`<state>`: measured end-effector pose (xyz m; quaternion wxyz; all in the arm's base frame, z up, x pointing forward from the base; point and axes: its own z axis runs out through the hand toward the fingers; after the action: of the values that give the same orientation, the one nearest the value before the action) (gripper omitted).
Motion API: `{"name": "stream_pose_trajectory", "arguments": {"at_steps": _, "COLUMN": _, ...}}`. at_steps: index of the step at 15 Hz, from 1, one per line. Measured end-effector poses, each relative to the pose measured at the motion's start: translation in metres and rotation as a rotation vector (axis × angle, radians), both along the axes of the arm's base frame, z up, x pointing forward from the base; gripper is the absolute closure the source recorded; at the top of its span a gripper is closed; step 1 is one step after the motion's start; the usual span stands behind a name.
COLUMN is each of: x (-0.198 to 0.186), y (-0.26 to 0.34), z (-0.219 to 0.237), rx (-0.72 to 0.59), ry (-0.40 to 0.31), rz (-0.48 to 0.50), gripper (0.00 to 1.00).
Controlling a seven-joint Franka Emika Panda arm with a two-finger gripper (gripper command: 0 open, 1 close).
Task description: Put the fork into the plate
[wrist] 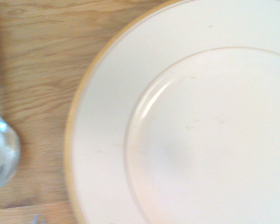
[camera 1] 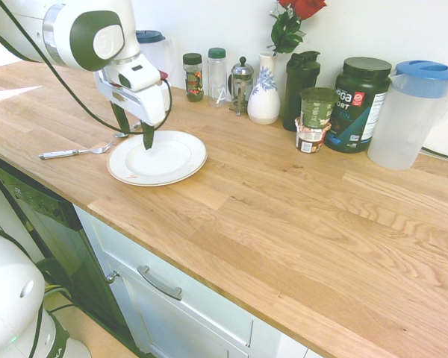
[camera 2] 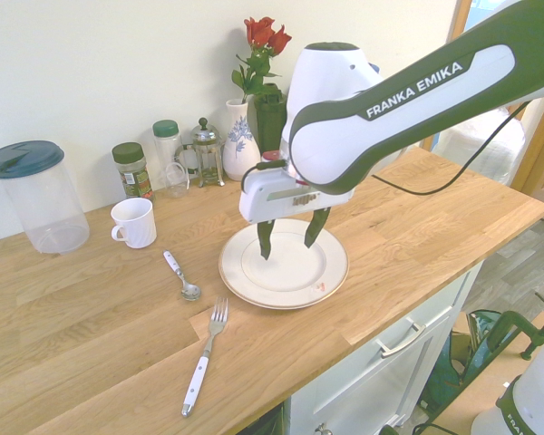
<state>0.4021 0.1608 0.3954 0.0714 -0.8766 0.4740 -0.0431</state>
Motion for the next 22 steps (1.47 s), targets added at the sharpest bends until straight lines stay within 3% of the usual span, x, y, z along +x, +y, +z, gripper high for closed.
{"name": "stream_pose_trajectory", "arguments": {"at_steps": 4, "x": -0.012, "y": 0.074, "z": 0.007, "rx": 0.05, "ry": 0.016, "rz": -0.037, "gripper": 0.0}}
{"name": "stream_pose_trajectory", "arguments": {"at_steps": 9, "x": -0.031, "y": 0.137, "z": -0.005, "rx": 0.034, "ry": 0.109, "rz": -0.027, "gripper": 0.0}}
{"name": "stream_pose_trajectory", "arguments": {"at_steps": 16, "x": -0.052, "y": 0.179, "z": -0.032, "rx": 0.004, "ry": 0.189, "rz": -0.036, "gripper": 0.0}}
{"name": "stream_pose_trajectory", "arguments": {"at_steps": 21, "x": -0.052, "y": 0.183, "z": -0.051, "rx": -0.014, "ry": 0.208, "rz": -0.035, "gripper": 0.0}}
{"name": "stream_pose_trajectory", "arguments": {"at_steps": 22, "x": -0.051, "y": 0.184, "z": -0.057, "rx": -0.016, "ry": 0.211, "rz": -0.037, "gripper": 1.0}}
